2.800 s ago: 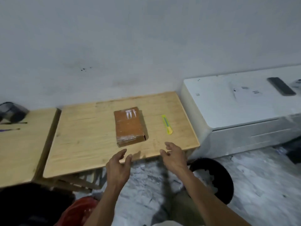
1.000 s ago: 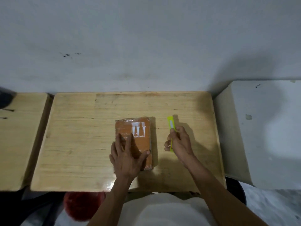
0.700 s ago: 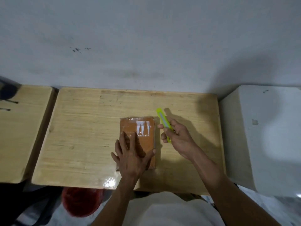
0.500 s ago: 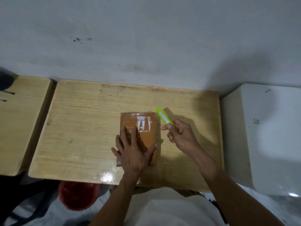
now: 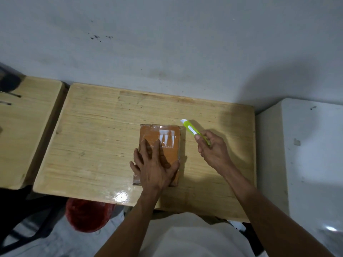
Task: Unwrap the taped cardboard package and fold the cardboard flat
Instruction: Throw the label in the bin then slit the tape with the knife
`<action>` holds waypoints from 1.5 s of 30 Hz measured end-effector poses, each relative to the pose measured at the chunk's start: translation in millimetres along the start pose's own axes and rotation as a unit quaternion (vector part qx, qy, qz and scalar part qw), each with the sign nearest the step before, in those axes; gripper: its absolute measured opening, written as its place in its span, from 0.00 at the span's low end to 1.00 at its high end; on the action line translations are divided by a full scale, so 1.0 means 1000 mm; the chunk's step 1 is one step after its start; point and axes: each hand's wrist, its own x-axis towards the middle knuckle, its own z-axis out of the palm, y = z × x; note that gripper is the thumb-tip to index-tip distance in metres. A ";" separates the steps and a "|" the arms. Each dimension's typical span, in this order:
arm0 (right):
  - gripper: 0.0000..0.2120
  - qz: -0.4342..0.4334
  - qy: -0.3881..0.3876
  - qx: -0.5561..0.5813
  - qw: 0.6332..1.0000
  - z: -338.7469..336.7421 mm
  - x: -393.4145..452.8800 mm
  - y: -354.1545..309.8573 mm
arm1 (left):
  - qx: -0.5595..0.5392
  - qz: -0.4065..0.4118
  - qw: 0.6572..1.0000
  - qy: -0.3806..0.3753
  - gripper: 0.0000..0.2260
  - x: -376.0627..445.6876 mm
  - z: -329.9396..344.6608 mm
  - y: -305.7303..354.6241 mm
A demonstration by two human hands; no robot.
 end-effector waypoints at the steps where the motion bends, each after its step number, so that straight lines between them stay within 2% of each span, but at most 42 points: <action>1: 0.05 0.000 -0.019 -0.020 1.000 -0.001 0.002 0.001 | -0.002 0.002 1.000 -0.001 0.45 0.000 0.000 -0.001; 5: 0.18 -0.046 -0.088 -0.108 0.989 -0.005 0.008 0.001 | -0.006 0.009 1.000 0.005 0.45 0.001 0.000 -0.002; 8: 0.19 -0.119 -0.086 -0.198 0.969 -0.009 0.015 -0.009 | -0.006 0.009 1.000 0.008 0.45 0.000 0.001 -0.002; 11: 0.18 -0.154 -0.090 -0.231 0.956 -0.011 0.027 -0.021 | -0.011 0.016 1.000 0.014 0.46 0.000 0.001 -0.003; 16: 0.19 -0.205 -0.159 -0.302 0.917 -0.008 0.049 -0.042 | -0.027 0.019 0.999 0.013 0.46 0.000 0.001 -0.005; 26: 0.18 -0.243 -0.231 -0.414 0.846 0.029 0.088 -0.088 | -0.022 0.022 0.999 0.020 0.44 0.001 0.005 -0.009; 33: 0.18 -0.253 -0.252 -0.453 0.817 0.039 0.098 -0.088 | -0.016 0.026 0.999 0.026 0.44 0.001 0.005 -0.009; 45: 0.18 -0.260 -0.249 -0.464 0.809 0.037 0.092 -0.083 | -0.011 0.026 0.999 0.023 0.44 0.002 0.005 -0.010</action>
